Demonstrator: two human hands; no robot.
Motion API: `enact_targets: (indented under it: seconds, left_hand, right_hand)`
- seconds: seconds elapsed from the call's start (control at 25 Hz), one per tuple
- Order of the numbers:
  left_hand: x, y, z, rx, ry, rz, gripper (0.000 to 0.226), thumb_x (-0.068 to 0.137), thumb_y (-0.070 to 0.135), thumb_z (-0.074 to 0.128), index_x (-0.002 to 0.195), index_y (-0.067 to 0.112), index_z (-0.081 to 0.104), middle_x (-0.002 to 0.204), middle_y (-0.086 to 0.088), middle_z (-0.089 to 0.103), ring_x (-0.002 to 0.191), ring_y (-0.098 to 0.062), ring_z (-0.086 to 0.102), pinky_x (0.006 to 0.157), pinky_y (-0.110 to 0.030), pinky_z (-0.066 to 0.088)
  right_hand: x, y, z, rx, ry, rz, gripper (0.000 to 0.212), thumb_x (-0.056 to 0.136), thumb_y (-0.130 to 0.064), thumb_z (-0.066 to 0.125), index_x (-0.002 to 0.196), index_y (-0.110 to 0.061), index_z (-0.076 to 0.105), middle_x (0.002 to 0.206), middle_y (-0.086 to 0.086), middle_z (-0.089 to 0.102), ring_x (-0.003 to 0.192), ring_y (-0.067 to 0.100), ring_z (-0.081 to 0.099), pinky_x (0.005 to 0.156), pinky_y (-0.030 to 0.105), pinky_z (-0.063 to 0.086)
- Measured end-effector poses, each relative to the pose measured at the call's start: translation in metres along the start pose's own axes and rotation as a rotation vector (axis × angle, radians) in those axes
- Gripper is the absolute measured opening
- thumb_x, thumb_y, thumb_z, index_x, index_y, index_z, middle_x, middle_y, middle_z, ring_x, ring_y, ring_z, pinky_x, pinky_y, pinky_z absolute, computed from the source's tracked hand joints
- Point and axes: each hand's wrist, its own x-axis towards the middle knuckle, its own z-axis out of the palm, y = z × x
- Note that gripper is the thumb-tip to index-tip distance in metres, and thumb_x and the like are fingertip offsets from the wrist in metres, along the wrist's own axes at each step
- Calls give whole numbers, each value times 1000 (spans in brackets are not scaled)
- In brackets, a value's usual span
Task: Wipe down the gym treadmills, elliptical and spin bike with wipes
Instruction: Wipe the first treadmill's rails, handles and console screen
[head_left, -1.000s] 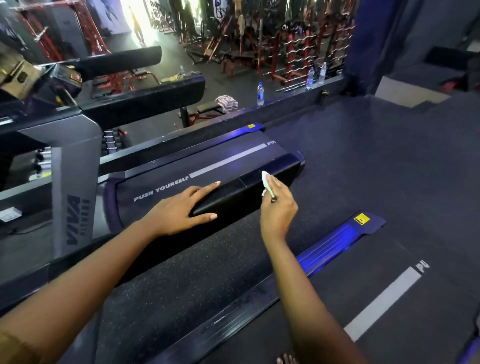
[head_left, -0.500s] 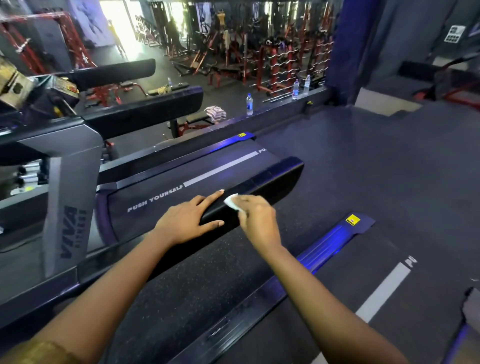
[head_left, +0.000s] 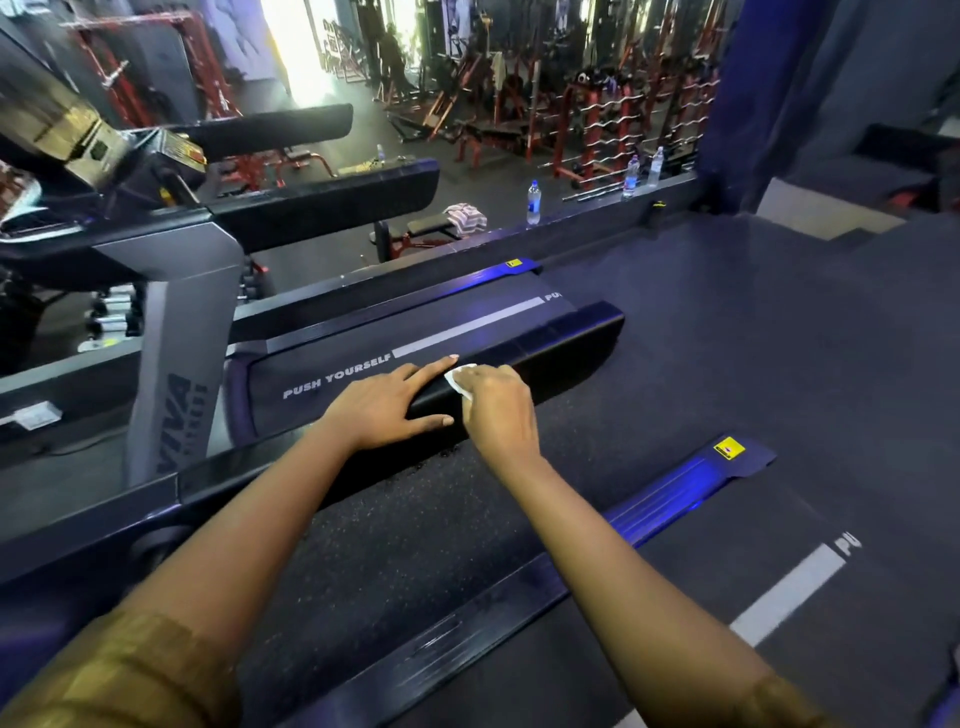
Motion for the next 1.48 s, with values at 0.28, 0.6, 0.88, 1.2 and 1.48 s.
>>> enact_targets:
  seconds: [0.28,0.6,0.88,1.2,1.48]
  left_hand:
    - [-28,-10,0,130,46,78,77,72,86,8,139,57,-15,153,3,25,132,-19,41,93,-39,48]
    - [-25,-12,8,138,120,69,79,75,83,15,144,54,-8,150,2,30,129,-20,44,93,-43,49]
    - [-26,-9,6,142,114,54,81,74,83,15,146,52,-4,149,1,32,128,-22,45,91,-41,49]
    - [-26,-8,6,158,120,58,81,74,81,14,146,50,-5,149,0,32,129,-21,43,94,-37,45]
    - [-28,-6,6,169,123,43,81,73,83,15,146,51,-4,149,2,32,128,-21,44,88,-36,46]
  right_hand:
    - [-10,75,0,637,622,695,37,79,15,51,105,-3,70,105,13,69,95,25,66,69,-7,35]
    - [-31,26,85,745,812,659,23,75,10,61,96,8,70,96,20,69,93,14,60,77,-3,38]
    - [-79,-5,100,835,589,737,34,78,14,62,103,-6,69,100,4,69,89,12,65,72,0,44]
    - [-25,29,90,882,823,972,30,83,9,57,106,-5,70,102,4,68,88,10,61,70,-3,38]
    - [-71,-30,94,962,613,802,35,79,16,59,106,-4,69,103,0,67,90,-1,64,76,4,45]
